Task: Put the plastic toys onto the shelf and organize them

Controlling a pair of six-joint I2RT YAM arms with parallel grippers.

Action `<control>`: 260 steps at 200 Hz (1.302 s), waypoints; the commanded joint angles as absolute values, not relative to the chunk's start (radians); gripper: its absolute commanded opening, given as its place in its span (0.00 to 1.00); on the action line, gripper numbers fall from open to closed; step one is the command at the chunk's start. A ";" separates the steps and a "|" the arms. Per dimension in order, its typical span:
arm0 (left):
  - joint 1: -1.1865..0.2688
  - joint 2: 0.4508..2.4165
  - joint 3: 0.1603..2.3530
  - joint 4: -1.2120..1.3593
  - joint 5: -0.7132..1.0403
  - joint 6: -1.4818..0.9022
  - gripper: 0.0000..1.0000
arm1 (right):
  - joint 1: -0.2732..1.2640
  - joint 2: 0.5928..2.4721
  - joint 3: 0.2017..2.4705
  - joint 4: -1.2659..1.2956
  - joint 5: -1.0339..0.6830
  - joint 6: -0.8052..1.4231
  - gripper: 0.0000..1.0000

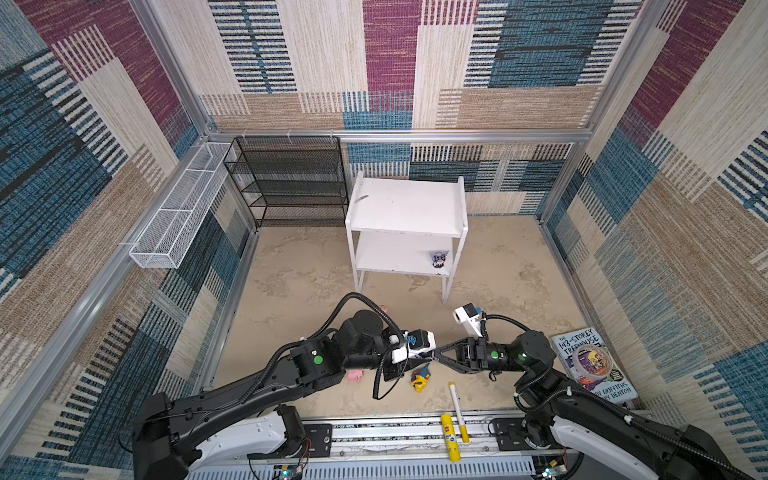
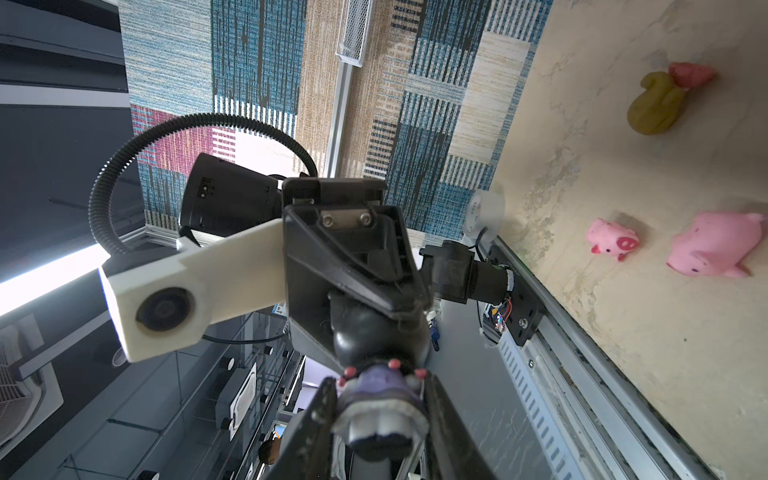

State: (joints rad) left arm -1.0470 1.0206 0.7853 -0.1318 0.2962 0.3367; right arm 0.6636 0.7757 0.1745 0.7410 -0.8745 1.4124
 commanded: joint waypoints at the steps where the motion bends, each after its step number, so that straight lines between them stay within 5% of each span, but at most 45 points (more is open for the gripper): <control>1: -1.044 1.027 0.822 -0.159 0.336 0.355 0.31 | 0.663 0.777 0.167 0.761 -0.875 1.400 0.31; 16: -1.043 1.035 0.855 -0.235 0.343 0.358 0.27 | 0.663 0.779 0.216 0.654 -0.880 1.305 0.38; 51: -1.044 1.025 0.925 -0.465 0.281 0.395 0.27 | 0.663 0.771 0.467 0.075 -0.836 0.680 0.59; 94: -1.043 1.014 1.005 -0.721 0.180 0.432 0.29 | 0.664 0.850 0.599 -0.214 -0.698 0.256 0.65; 124: -1.041 1.037 1.049 -0.833 0.148 0.431 0.31 | 0.666 0.860 0.632 -0.239 -0.593 0.131 0.69; 168: -0.980 1.086 1.113 -0.950 0.216 0.411 0.34 | 0.791 0.904 0.686 -0.268 -0.516 0.045 0.88; 193: -0.928 1.097 1.148 -0.984 0.315 0.403 0.35 | 0.952 0.930 0.686 -0.258 -0.379 0.008 0.89; 260: -0.916 1.147 1.166 -1.030 0.354 0.426 0.35 | 1.032 1.005 0.727 -0.192 -0.371 0.002 0.84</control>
State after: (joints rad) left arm -0.9142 1.1381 1.1557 -1.0153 0.3195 0.4068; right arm 1.0130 0.9764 0.7017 -0.2443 -0.3805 0.0330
